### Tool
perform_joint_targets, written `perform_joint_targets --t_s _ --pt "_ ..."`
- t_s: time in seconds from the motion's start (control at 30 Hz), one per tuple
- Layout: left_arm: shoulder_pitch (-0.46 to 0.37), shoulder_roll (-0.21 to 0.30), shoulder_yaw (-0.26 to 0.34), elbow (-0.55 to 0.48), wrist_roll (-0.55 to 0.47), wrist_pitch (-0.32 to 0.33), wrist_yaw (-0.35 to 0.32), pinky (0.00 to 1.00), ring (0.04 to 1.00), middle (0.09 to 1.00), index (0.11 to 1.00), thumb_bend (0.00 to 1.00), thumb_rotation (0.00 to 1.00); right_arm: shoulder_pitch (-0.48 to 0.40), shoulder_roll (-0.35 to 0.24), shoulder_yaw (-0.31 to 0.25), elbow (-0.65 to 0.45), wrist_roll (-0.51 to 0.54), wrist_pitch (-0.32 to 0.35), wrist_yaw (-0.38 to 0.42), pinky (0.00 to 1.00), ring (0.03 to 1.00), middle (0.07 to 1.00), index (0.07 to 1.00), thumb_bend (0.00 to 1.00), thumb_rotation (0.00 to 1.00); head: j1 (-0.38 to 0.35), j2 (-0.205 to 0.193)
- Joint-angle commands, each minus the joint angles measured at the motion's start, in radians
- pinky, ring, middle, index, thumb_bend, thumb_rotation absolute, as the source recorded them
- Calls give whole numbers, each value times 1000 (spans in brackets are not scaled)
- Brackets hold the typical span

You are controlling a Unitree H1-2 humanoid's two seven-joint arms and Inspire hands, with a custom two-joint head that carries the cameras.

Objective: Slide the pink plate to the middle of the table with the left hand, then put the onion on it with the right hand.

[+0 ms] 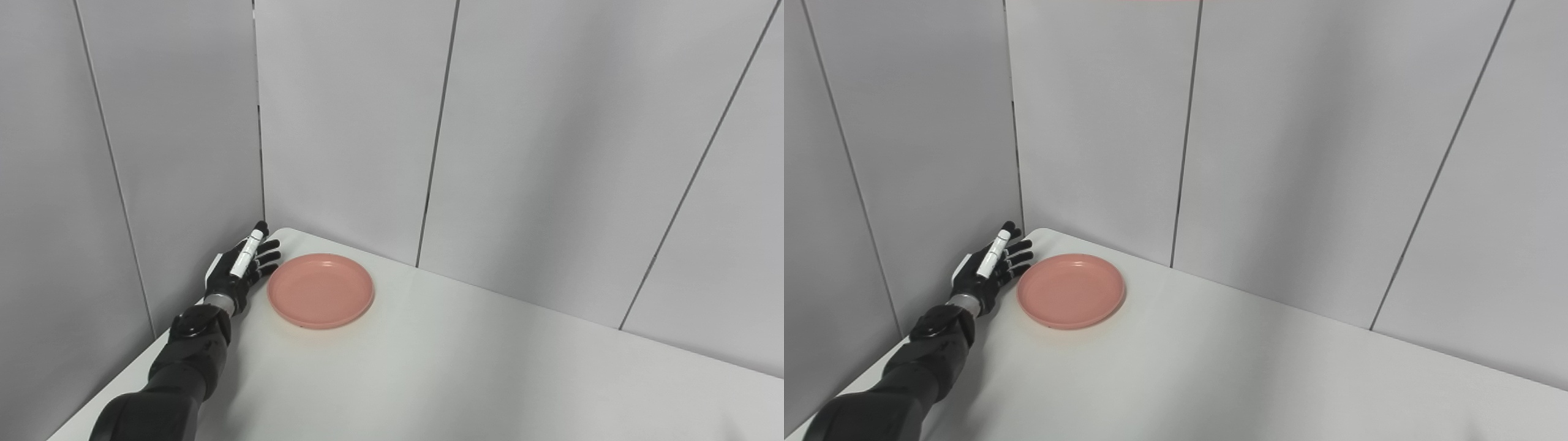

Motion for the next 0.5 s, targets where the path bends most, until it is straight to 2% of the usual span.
perform_joint_targets --t_s 0.0,0.1,0.3,0.47 --pt "-102 23 -14 -4 6 -28 -20 772 790 787 816 799 721 155 76 28 97 0 43 -14 1000 1000 975 987 707 870 -5 3" --pt "-114 17 -29 13 13 -35 -36 723 753 770 807 802 728 159 79 31 91 0 44 -17 1000 1000 971 984 723 861 -17 2" --pt "-143 8 -83 40 52 -43 -36 738 758 764 830 815 761 166 82 41 85 -8 32 -19 1000 1000 970 981 728 852 -33 2" --pt "-167 -6 -103 61 54 -38 -44 727 739 742 811 859 733 176 89 45 70 -10 32 -24 1000 1000 967 975 720 845 -48 3"
